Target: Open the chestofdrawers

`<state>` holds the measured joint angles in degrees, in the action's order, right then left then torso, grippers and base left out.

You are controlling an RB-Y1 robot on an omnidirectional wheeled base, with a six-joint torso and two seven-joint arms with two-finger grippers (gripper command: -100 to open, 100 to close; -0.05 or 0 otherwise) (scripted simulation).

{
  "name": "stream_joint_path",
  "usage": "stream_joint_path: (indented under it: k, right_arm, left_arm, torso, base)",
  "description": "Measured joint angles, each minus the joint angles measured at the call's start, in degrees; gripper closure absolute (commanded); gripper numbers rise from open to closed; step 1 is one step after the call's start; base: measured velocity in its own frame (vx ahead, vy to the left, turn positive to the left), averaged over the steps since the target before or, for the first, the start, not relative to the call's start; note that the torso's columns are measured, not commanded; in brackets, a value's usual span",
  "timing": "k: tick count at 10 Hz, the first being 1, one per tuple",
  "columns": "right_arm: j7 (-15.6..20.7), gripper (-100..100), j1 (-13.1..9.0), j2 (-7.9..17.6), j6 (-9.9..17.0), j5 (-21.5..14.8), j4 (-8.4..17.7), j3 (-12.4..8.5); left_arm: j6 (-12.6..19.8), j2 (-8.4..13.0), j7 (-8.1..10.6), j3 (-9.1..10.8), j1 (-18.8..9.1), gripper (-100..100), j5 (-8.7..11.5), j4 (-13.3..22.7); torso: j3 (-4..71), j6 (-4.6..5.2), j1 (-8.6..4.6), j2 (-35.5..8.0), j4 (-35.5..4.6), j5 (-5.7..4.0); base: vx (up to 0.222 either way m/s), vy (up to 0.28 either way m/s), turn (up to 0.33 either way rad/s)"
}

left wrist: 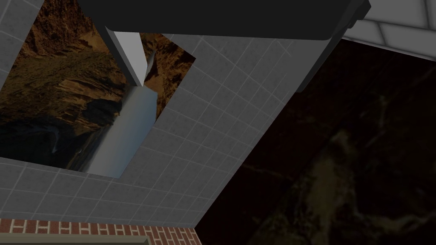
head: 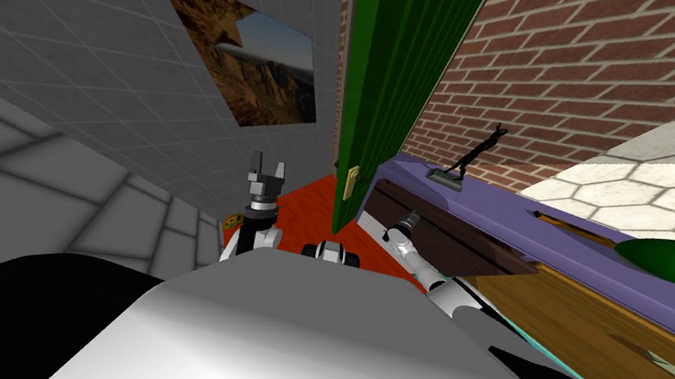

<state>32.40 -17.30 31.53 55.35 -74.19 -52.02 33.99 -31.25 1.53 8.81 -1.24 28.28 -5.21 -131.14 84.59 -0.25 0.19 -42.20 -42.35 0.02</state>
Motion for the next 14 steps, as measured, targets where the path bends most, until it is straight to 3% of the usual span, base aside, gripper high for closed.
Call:
stream_joint_path:
  k: [5,8,11,12,14]
  right_arm:
    - [6.95,100,-6.94,-4.31,7.60,9.20,0.90,7.83]
    - [11.53,100,-9.23,-5.99,12.79,14.68,-1.57,12.50]
    - [13.97,100,-12.16,-7.92,16.06,18.51,-0.67,15.98]
    - [13.86,100,-12.94,-8.50,16.28,18.84,0.37,16.55]
    - [14.04,100,-12.92,-8.67,16.54,18.87,0.02,16.75]
  left_arm:
    - [0.00,0.00,0.00,0.00,0.00,0,0.00,0.00]
    - [0.00,0.00,0.00,-0.01,0.00,0,0.00,0.00]
    - [0.00,0.00,0.00,0.00,0.00,0,0.00,0.00]
    - [0.00,-0.01,0.00,-0.01,0.01,0,0.00,0.00]
    - [0.00,-0.02,0.00,-0.02,0.00,0,0.00,0.00]
  torso:
    - [-0.14,-0.07,0.15,-0.27,-0.18,0.15]
    - [-0.16,0.16,0.19,-0.31,-0.30,0.27]
    - [-0.28,0.19,0.05,-0.52,-0.39,0.24]
    - [-0.25,0.30,0.21,-0.46,-0.38,0.31]
    - [-0.32,0.27,0.28,-0.61,-0.22,0.20]
  base:
    - [-0.092,-0.122,0.053]
    - [-0.084,-0.082,0.044]
    - [-0.066,-0.077,0.034]
    - [-0.003,-0.009,0.010]
    - [-0.107,0.084,-0.035]
